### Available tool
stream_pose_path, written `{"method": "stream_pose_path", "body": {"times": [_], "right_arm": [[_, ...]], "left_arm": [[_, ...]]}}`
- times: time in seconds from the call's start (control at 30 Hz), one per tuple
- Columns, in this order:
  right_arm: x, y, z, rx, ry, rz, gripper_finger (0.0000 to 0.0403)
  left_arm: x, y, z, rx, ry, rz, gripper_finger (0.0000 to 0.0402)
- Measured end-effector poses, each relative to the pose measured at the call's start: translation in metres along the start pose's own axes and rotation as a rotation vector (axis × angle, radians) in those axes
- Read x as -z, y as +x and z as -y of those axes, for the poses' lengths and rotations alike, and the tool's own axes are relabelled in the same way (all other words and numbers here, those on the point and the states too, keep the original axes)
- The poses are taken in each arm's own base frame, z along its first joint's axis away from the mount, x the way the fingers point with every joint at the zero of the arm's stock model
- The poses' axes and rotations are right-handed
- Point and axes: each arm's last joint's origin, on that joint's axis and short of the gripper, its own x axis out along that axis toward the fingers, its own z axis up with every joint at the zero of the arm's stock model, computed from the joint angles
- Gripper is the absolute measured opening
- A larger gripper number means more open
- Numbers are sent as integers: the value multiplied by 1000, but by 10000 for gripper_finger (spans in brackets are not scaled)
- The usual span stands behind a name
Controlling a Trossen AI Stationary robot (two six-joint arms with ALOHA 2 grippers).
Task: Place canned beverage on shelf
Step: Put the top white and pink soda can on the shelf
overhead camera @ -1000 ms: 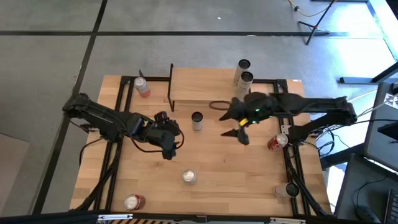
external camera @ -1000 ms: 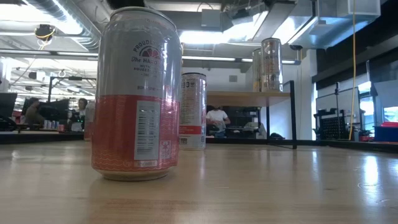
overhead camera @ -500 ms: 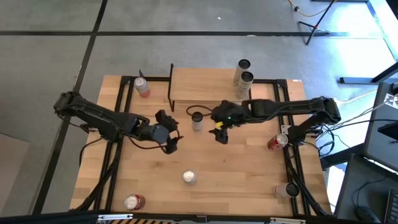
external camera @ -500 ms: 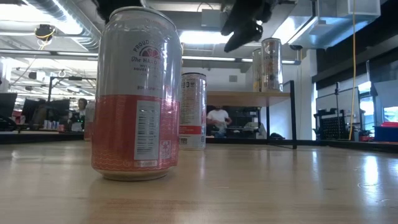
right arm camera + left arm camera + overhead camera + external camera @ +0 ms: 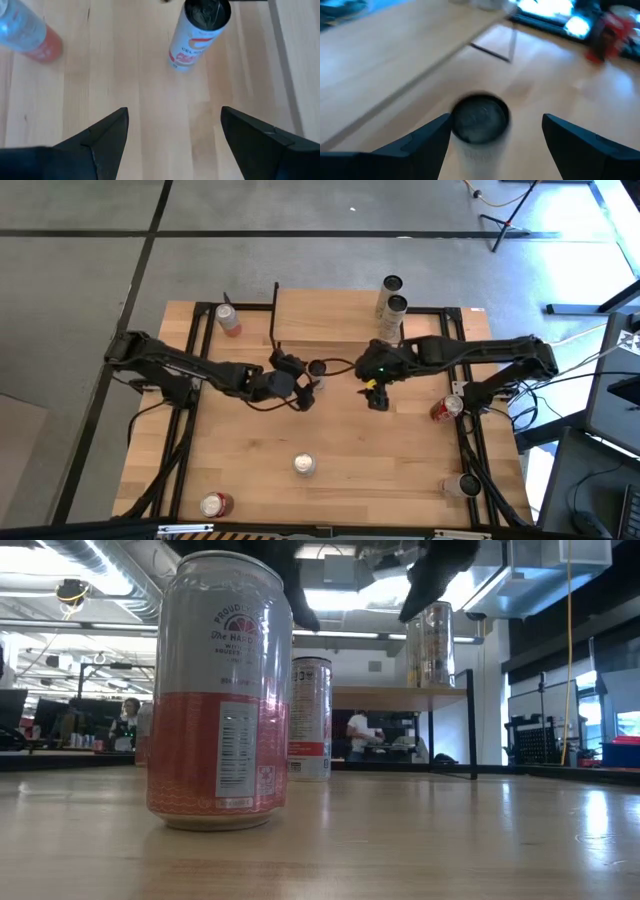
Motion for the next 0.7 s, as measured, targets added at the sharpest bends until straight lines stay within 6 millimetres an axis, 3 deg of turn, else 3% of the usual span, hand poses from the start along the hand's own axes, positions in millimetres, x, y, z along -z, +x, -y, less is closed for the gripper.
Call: {"method": "stream_pose_path", "body": {"times": [0.27,0.7], "right_arm": [[9,-19,2,8,-100,-11,307],[8,-20,11,34,-75,2,307]], "left_arm": [[4,22,-1,-68,-95,33,308],[18,42,5,-135,-47,45,308]]}}
